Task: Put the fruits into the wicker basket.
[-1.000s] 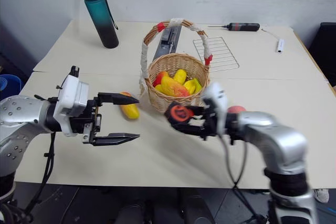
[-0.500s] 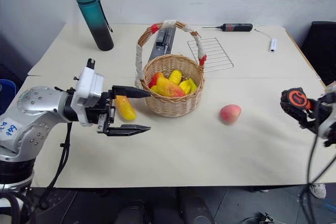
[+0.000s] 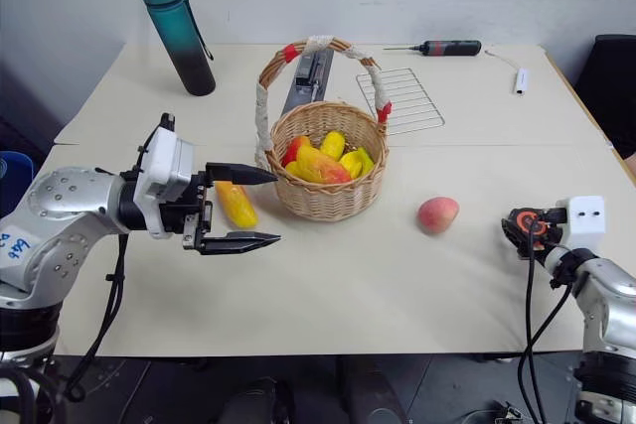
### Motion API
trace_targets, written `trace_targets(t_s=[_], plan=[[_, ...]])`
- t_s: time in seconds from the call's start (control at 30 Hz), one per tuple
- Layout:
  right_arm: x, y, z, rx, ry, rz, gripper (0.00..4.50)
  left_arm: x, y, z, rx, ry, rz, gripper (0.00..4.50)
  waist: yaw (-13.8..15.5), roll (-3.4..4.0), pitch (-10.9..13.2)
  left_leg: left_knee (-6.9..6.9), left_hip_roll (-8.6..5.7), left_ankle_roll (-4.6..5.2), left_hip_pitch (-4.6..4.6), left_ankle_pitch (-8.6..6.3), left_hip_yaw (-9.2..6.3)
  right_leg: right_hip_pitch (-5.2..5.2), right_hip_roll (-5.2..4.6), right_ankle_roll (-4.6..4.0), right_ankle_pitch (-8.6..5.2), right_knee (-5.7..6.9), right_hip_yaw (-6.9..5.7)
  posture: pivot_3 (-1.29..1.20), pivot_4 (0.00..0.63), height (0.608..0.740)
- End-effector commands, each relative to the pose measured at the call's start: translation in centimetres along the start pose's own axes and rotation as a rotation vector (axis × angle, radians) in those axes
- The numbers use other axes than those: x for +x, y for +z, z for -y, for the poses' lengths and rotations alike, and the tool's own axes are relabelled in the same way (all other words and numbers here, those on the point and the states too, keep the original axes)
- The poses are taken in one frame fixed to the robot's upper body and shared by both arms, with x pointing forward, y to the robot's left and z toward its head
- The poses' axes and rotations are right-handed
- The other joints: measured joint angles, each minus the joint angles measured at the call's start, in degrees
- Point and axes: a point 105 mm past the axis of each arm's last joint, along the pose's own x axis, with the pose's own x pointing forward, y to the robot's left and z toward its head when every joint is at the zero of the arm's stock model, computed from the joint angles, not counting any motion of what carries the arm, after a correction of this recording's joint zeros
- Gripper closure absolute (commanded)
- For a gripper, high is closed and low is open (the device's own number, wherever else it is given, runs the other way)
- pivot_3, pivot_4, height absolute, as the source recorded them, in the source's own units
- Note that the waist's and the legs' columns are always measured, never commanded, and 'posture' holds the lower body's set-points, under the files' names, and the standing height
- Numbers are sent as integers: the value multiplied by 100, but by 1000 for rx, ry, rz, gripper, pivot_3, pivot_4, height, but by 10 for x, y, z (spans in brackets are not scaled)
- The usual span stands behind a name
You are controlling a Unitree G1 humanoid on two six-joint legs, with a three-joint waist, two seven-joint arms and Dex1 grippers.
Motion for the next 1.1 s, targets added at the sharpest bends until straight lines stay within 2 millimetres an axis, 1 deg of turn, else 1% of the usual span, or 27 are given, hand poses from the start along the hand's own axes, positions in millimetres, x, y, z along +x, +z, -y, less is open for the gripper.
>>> trace_targets(t_s=[0.03, 0.1, 0.13, 0.2, 0.23, 0.27, 0.33, 0.43, 0.47, 0.53, 0.6, 0.67, 0.7, 0.77, 0.87, 0.97, 1.03, 1.1], plan=[[-6, 46, -12, -179, 100, 101, 21, -7, -3, 5, 15, 94, -33, 0, -19, 3, 1, -3, -2, 7, -2, -4, 4, 1, -1, 3, -2, 0, 5, 0, 150, 740], [-9, 69, -24, -232, 172, 160, 21, -18, -8, 2, -29, 189, -47, 0, -50, 0, 2, -4, -1, 10, -1, -6, 4, 2, -1, 5, -3, 3, 5, 0, 150, 740], [-10, 78, -28, -247, 196, 182, 21, -24, -10, 1, -50, 226, -51, 0, -53, 1, 3, -4, 3, 10, -1, -6, 5, 2, 1, 5, -3, 4, 5, 0, 150, 740], [-17, 93, -44, -288, 317, 186, 21, -43, -23, -3, -114, 376, -116, 0, -48, 2, 5, -3, 3, 13, 1, -7, 1, 2, 2, 5, -3, 7, 1, 0, 150, 740], [-19, 97, -50, -305, 366, 182, 21, -49, -29, -3, -129, 424, -148, 0, -46, 5, 7, -4, 2, 15, 3, -7, -2, 2, 2, 4, -3, 8, -1, 0, 150, 740], [-23, 100, -58, -330, 423, 187, 21, -57, -34, 1, -134, 456, -184, 0, -46, 6, 8, -4, 3, 15, 5, -8, -3, 2, 2, 4, -3, 7, -1, 0, 150, 740], [-31, 112, -79, -371, 555, 202, 21, -77, -44, 14, -167, 501, -226, 0, -53, 3, 10, -10, 7, 16, 24, -8, -5, 1, 2, 1, -5, 3, -3, 0, 150, 740], [-52, 133, -116, -358, 817, 247, 21, -108, -55, 27, -251, 582, -249, 0, -48, -14, 19, -10, 8, 23, 26, -14, -2, 3, 1, -3, -7, -3, -4, 0, 150, 740], [-58, 137, -123, -350, 874, 254, 21, -115, -57, 30, -263, 593, -260, 0, -40, -17, 23, -8, 8, 24, 26, -14, -3, 3, 1, -4, -8, -5, -5, 0, 150, 740], [-75, 147, -144, -346, 1043, 270, 21, -137, -63, 32, -326, 657, -277, 0, -16, -19, 24, -8, 6, 27, 27, -15, -4, 6, -2, -7, -9, -11, -6, 0, 150, 740], [-88, 152, -159, -362, 1168, 274, 21, -153, -64, 33, -399, 722, -265, 0, 24, -21, 25, -8, 4, 30, 27, -16, -7, 6, -3, -9, -9, -16, -10, 0, 150, 740], [-93, 153, -167, -377, 1223, 272, 21, -155, -59, 34, -438, 737, -215, 0, 58, -33, 28, -9, 4, 33, 27, -18, -10, 8, -3, -12, -10, -24, -13, 0, 150, 740], [-94, 154, -170, -384, 1238, 271, 21, -151, -55, 34, -457, 726, -182, 0, 72, -34, 27, -8, 5, 38, 23, -20, -10, 8, -4, -13, -9, -32, -13, 0, 150, 740], [-95, 153, -177, -396, 1260, 267, 21, -137, -49, 35, -488, 691, -134, 0, 102, -33, 28, -7, 5, 50, 10, -27, -9, 6, -10, -14, -7, -49, -15, 0, 150, 740], [-95, 149, -183, -408, 1269, 260, 21, -116, -49, 29, -555, 666, -87, 0, 139, -33, 28, -2, 0, 70, -7, -39, -10, 2, -23, 6, 3, -61, -21, 0, 150, 740], [-94, 145, -187, -418, 1264, 255, 21, -103, -55, 14, -623, 694, -89, 0, 146, -34, 28, 0, -2, 74, -9, -51, -10, 3, -27, 17, 9, -60, -23, 0, 150, 740], [-94, 145, -190, -420, 1259, 254, 21, -103, -68, -7, -670, 788, -144, 0, 149, -33, 27, -1, -1, 71, -8, -56, -11, 2, -27, 18, 10, -58, -26, 0, 150, 740], [-92, 143, -194, -427, 1246, 252, 21, -98, -79, -33, -778, 840, -155, 0, 158, -33, 27, 0, -3, 69, -8, -56, -14, 1, -26, 17, 10, -52, -28, 0, 150, 740]])
